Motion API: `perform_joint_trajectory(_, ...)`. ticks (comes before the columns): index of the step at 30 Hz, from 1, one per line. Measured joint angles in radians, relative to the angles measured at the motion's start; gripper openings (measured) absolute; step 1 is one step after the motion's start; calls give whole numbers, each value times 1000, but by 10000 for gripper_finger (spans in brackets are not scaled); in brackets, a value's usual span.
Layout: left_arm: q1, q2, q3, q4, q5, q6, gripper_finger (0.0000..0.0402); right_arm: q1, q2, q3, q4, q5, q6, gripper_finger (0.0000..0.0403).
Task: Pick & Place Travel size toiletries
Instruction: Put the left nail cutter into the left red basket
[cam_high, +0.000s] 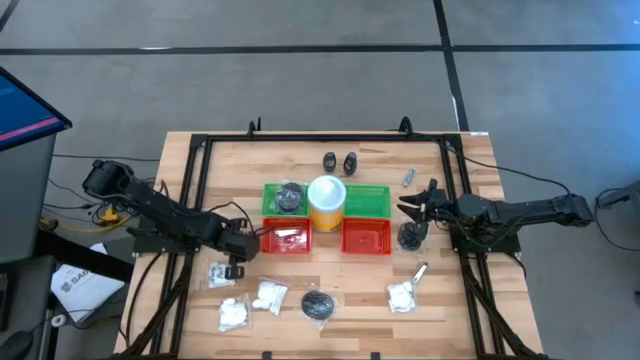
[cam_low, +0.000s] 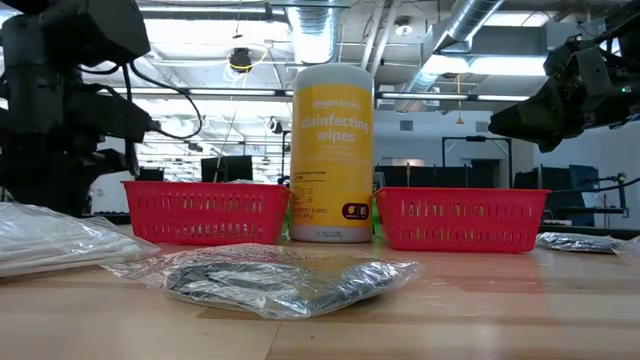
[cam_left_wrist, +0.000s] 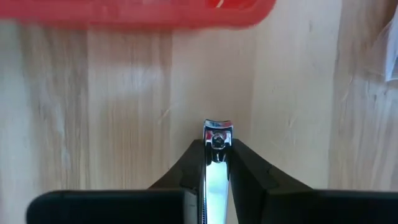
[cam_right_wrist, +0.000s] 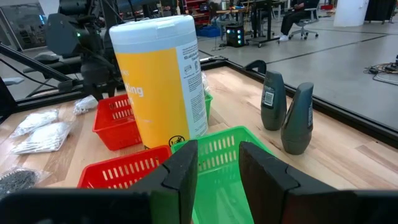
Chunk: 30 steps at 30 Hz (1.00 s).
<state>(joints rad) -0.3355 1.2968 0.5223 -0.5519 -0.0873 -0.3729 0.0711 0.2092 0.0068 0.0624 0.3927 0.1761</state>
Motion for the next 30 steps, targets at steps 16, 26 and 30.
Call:
perform_joint_trajectory(16, 0, -256, 2, -78, -62, -185, 39, 0, 0, 0, 0, 0, -2, 109)
perform_joint_trajectory(26, 0, -367, 3, 26, -156, -270, 42, 0, 0, 0, 0, 0, 0, 109)
perform_joint_trajectory(30, 0, -374, 4, 148, -205, -208, 44, 0, 0, 0, 0, 0, 0, 109)
